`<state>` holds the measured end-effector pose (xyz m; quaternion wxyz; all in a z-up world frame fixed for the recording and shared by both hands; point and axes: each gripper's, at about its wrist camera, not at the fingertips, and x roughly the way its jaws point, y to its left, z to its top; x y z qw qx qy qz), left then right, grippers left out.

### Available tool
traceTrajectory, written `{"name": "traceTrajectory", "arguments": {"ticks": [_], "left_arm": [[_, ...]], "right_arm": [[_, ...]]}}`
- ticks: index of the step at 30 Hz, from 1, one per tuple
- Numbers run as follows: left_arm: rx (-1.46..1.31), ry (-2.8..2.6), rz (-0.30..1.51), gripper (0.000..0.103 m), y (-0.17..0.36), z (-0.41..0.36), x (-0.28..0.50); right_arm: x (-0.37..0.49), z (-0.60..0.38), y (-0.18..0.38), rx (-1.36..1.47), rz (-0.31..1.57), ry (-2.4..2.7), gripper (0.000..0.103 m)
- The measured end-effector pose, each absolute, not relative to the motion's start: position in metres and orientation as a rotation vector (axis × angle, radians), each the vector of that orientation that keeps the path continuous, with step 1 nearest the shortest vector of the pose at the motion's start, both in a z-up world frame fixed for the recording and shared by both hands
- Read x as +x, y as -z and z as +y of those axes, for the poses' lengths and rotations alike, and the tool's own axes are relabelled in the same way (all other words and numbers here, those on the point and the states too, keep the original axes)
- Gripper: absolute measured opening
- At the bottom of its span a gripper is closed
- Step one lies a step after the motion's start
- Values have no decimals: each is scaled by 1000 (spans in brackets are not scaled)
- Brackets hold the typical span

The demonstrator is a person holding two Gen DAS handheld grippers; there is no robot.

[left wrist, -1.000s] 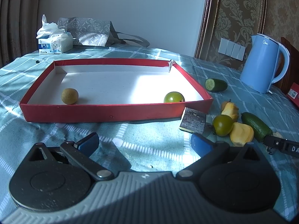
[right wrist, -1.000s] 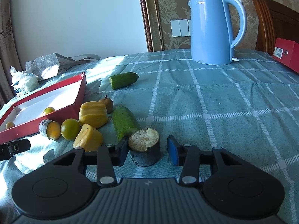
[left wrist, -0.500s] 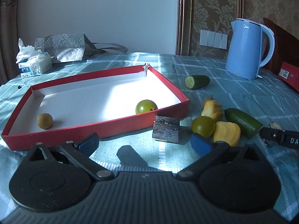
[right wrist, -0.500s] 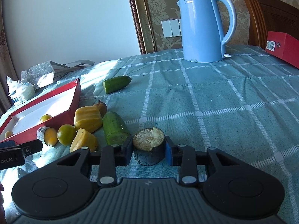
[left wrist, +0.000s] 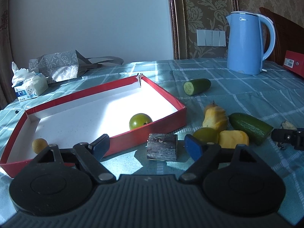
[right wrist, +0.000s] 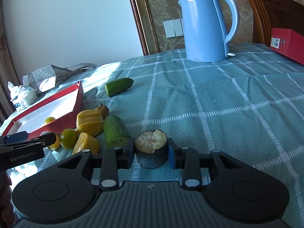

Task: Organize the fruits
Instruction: 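Grasp the bark-covered chunk with the left gripper while the right holds the slice, then carry the bark-covered chunk into the red tray and open the left gripper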

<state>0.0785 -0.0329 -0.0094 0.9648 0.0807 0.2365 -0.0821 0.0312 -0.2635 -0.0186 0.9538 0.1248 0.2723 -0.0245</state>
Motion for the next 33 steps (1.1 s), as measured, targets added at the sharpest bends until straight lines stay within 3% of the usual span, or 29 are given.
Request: {"name": "traceTrajectory", "arguments": {"ticks": [4, 6, 13, 33], "left_arm": [[125, 233, 551, 44, 14, -30, 87], [66, 259, 603, 41, 17, -23, 94], [11, 272, 596, 32, 17, -16, 94], [-22, 281, 554, 31, 13, -14, 83]], "right_arm": [[31, -264, 19, 260, 552, 48, 34], [31, -265, 19, 269, 551, 46, 34], [30, -267, 19, 284, 546, 55, 34], [14, -264, 10, 256, 425, 81, 34]]}}
